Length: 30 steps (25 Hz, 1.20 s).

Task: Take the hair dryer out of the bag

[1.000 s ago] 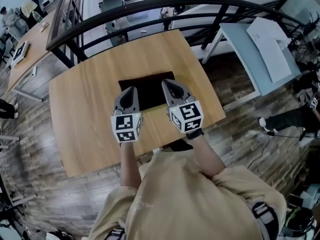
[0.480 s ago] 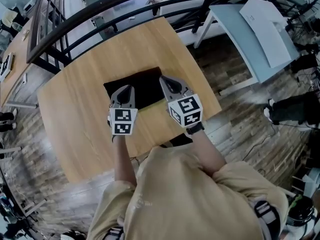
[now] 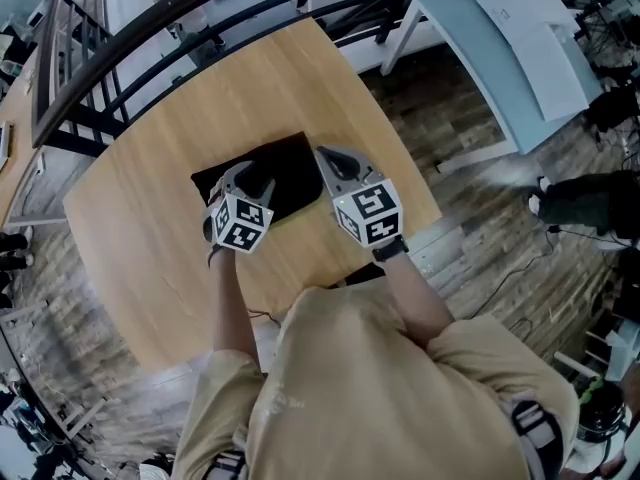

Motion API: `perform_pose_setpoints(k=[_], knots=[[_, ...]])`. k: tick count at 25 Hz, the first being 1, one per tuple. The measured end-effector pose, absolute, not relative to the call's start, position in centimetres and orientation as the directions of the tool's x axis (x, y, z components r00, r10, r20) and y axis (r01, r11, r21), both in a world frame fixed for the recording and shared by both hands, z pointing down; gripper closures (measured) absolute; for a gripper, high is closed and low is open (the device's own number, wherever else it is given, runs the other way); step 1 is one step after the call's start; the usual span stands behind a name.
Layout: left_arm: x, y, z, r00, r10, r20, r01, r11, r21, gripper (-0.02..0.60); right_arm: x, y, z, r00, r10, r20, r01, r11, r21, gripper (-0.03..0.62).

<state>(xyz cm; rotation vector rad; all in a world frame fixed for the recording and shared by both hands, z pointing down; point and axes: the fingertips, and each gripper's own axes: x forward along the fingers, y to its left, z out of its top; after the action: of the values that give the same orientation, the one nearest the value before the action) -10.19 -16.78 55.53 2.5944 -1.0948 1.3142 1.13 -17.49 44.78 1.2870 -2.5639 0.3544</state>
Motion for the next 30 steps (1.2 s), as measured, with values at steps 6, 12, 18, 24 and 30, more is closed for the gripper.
perform_pose_setpoints(k=[6, 12, 18, 24, 30], knots=[[-8.8, -17.4, 61.1, 0.372, -0.419, 0.828, -0.470, -0.855, -0.221, 0.299, 2.6, -19.5, 46.6, -0.559, -0.753, 0.347, -0.823, 0.554, -0.122, 0.586], [-8.2, -18.5, 64.6, 0.317, -0.380, 0.869, -0.407, -0.882, -0.238, 0.301, 4.0, -20.6, 48.4, -0.550, -0.748, 0.373, -0.829, 0.541, -0.138, 0.586], [-8.7, -19.3, 65.4, 0.278, -0.402, 0.872, -0.412, -0.870, -0.270, 0.417, 4.7, -21.6, 49.8, -0.540, -0.744, 0.393, -0.837, 0.525, -0.154, 0.585], [-9.1, -18.8, 65.3, 0.272, -0.407, 0.872, -0.438, -0.859, -0.264, 0.534, 5.2, -22.1, 51.1, -0.539, -0.733, 0.416, -0.838, 0.518, -0.172, 0.585], [-10.2, -18.5, 63.1, 0.306, -0.443, 0.843, -0.510, -0.824, -0.248, 0.552, 5.3, -22.2, 52.9, -0.581, -0.677, 0.451, -0.803, 0.566, -0.185, 0.585]])
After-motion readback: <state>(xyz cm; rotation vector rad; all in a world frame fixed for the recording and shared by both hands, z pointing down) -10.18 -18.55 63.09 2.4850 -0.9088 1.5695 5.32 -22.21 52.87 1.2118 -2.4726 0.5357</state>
